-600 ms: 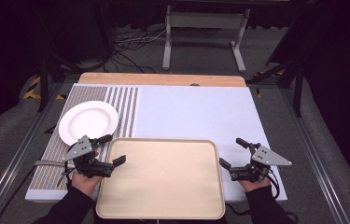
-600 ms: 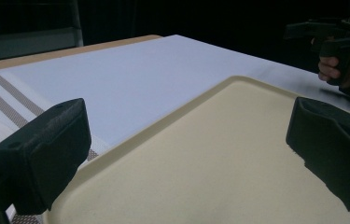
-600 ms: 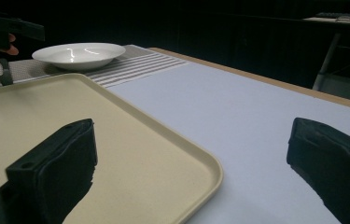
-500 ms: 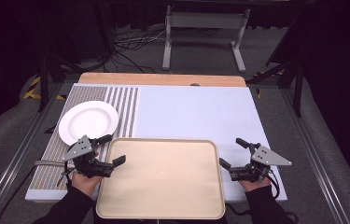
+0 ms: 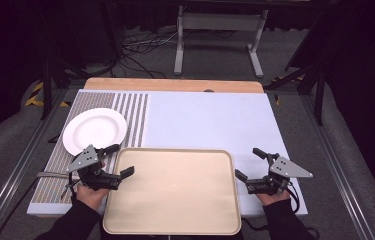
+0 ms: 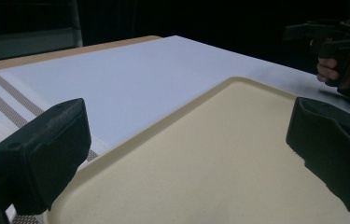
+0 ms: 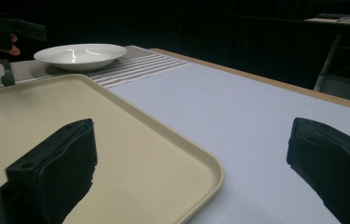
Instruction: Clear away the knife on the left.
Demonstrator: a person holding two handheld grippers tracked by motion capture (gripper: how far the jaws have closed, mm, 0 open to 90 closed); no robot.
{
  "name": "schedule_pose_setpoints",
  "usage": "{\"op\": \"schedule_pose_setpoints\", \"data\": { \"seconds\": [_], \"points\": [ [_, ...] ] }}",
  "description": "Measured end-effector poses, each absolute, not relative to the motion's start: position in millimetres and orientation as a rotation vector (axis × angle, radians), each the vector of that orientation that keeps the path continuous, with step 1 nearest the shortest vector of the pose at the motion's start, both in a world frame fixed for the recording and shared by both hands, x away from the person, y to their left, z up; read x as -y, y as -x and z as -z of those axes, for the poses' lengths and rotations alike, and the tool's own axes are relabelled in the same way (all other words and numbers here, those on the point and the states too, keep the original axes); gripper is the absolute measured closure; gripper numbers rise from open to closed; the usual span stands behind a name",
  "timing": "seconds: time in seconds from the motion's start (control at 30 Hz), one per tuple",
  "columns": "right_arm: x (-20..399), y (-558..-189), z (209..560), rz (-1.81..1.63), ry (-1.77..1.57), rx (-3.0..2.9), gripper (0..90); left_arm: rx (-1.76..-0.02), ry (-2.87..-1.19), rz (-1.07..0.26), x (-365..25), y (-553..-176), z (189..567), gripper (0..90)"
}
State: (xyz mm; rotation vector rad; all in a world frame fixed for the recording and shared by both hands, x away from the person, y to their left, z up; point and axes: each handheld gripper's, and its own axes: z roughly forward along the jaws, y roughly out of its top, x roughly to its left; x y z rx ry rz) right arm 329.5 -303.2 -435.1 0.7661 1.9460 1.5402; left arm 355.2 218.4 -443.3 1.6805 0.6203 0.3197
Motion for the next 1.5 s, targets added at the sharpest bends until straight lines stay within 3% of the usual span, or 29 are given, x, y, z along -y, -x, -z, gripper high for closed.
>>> {"op": "schedule_pose_setpoints", "data": {
  "seconds": [0.4,0.93,1.07,1.5],
  "points": [
    [303.9,-329.3,434.8,-1.545,-0.768,-1.943,2.4,-0.608,-1.716,-0.339,-222.3,-353.8,437.6,0.4],
    [303.8,-330.5,435.9,-1.548,-0.772,-1.948,2.4,-0.618,-1.700,-0.425,-260.6,-348.0,409.6,0.2],
    [303.7,-331.0,436.2,-1.545,-0.776,-1.953,2.4,-0.633,-1.699,-0.384,-265.3,-349.2,406.6,0.7],
    [302.1,-332.5,437.2,-1.529,-0.780,-1.968,2.3,-0.630,-1.968,-0.360,-277.0,-354.5,389.2,3.0]
  ]
}}
